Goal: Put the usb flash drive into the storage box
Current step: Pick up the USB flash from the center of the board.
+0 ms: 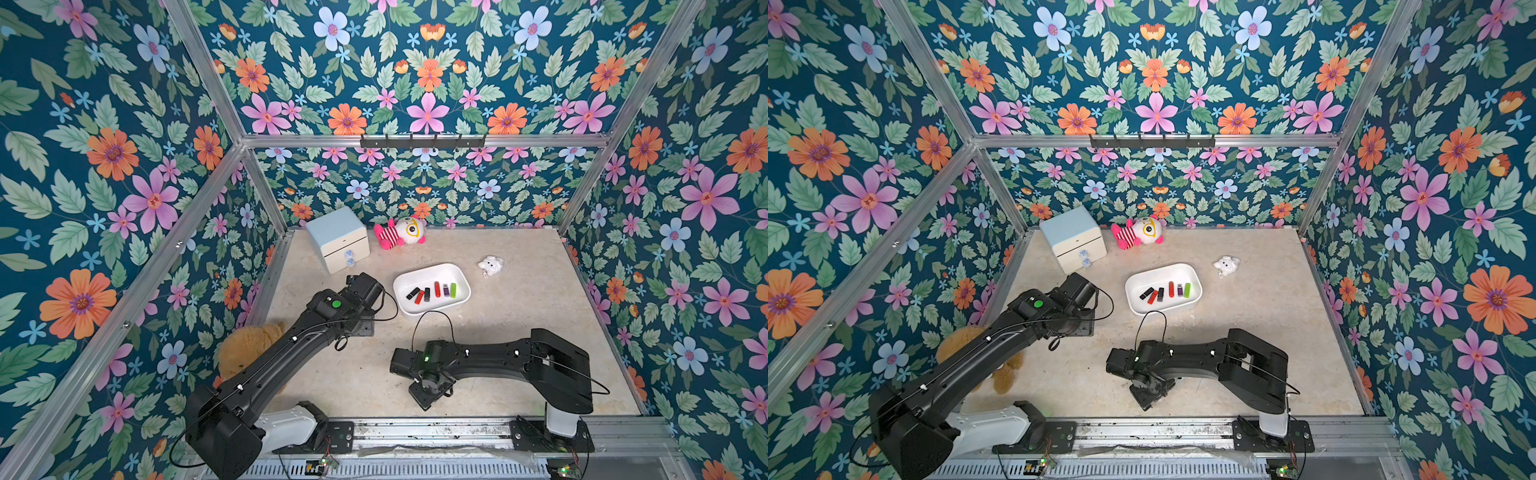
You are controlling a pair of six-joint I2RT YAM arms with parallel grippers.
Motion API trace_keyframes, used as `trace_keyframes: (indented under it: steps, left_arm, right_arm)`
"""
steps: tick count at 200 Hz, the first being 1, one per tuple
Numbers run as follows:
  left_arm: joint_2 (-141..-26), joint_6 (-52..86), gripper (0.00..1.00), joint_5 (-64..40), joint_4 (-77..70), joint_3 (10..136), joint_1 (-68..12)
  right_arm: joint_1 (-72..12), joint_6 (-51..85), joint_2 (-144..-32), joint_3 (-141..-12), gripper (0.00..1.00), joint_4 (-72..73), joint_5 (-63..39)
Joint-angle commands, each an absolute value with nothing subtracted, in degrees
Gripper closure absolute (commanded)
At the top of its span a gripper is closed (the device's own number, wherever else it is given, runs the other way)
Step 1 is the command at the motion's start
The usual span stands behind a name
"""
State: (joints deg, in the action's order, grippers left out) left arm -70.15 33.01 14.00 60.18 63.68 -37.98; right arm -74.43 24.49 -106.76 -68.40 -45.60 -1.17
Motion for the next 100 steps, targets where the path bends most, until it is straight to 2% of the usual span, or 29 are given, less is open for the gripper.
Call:
trace_keyframes:
  steps: [1,100]
  left_arm:
    - [-70.04,33.6,0.29,14.7,60.58,63.36,-37.97]
    - [-70.33,33.05,0.29,15.38,59.77,63.14,-37.8]
  right_arm:
    - [-74.48,24.17,-107.27,-69.16,0.43,-46.4,-0.18]
    - [-74.45,24.4,-108.72,-70.31,0.64,-47.11,-0.53]
